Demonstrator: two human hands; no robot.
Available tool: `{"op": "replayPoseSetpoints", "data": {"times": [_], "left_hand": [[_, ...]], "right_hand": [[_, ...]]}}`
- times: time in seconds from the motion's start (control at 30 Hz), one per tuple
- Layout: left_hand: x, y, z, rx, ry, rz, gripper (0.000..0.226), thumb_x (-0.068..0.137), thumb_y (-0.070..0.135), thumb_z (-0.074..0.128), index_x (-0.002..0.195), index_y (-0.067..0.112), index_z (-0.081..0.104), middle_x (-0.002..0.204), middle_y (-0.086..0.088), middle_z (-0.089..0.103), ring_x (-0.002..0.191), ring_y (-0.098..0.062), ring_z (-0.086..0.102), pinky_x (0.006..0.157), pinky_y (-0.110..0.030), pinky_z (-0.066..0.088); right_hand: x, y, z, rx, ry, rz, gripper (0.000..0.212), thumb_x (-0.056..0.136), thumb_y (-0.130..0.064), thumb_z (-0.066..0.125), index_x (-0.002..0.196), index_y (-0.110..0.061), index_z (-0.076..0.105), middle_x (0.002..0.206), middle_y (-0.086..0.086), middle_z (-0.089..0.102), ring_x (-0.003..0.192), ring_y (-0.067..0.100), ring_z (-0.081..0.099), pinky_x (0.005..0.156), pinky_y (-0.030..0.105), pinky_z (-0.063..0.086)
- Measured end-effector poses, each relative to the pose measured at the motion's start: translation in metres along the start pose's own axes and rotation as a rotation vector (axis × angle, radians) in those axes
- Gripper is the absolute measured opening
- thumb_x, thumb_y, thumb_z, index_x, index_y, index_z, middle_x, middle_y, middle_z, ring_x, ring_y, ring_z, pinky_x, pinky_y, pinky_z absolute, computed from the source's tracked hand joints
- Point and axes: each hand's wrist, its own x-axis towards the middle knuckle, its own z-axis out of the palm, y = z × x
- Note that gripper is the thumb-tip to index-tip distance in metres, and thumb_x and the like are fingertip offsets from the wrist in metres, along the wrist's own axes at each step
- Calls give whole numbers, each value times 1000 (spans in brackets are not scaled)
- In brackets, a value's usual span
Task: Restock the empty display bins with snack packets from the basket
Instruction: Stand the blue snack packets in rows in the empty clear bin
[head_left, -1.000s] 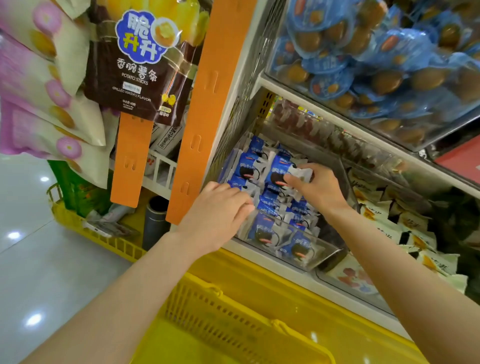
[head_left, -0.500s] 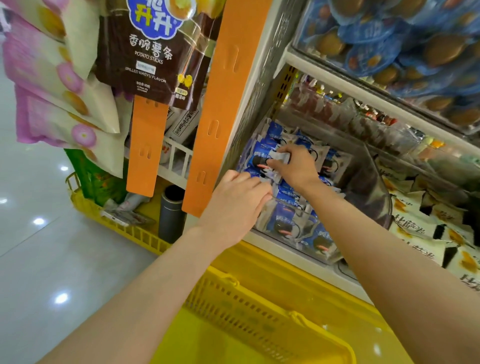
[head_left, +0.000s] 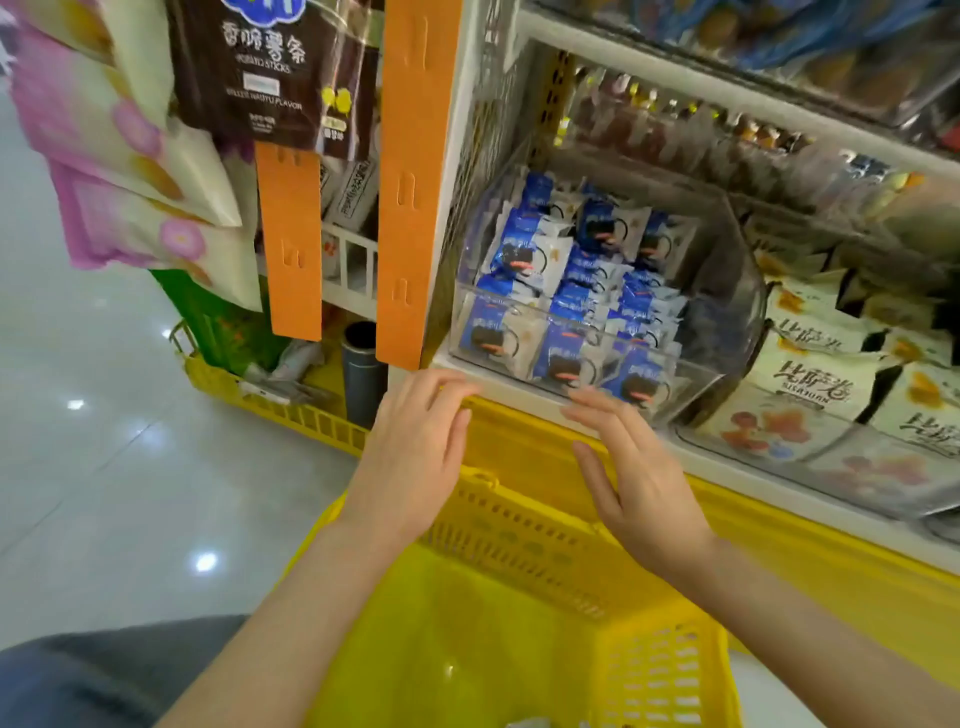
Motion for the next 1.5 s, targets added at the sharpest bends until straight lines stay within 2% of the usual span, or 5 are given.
{"op": "replayPoseSetpoints", "data": {"times": [0.5,0.83,1.03,1.27,1.5], "left_hand": [[-124,-104,34,96,-202,-720,31,100,27,35,125,16,49,110,-17,63,97,-38,59,75,-39,41],[-114,-85,44,169,-108,-472,31,91,1,49,122,-1,52,115,-21,53,107,-37,48,92,-37,33],[-130,-37,86,-329,-599,-462,53,89,25,60,137,15,39,137,-2,42,125,-8,38,101,-15,26],[-133,-35,97,-512,-722,-586,49,78,25,74,123,17,57,89,16,54,62,14,51,59,-4,40],[-147,-53,103,-536,-772,-784,27,85,27,67,103,20,49,101,8,56,89,-3,55,70,-12,45]], "right_hand": [[-247,60,178,186,-1282,756,82,85,-45,63,146,-12,18,147,9,25,133,21,35,104,28,31],[-227,56,184,217,-892,771,40,86,-19,66,123,-14,52,124,6,48,106,19,55,88,20,42],[-133,12,149,633,-667,591,50,71,-18,81,115,-20,57,104,-4,53,95,6,53,76,4,38],[-117,-4,135,1060,-572,751,78,62,-1,84,122,-27,41,109,-1,59,96,10,66,82,25,54],[-194,52,167,590,-562,995,31,85,-11,67,114,-11,56,106,4,62,106,22,59,80,18,46]]}}
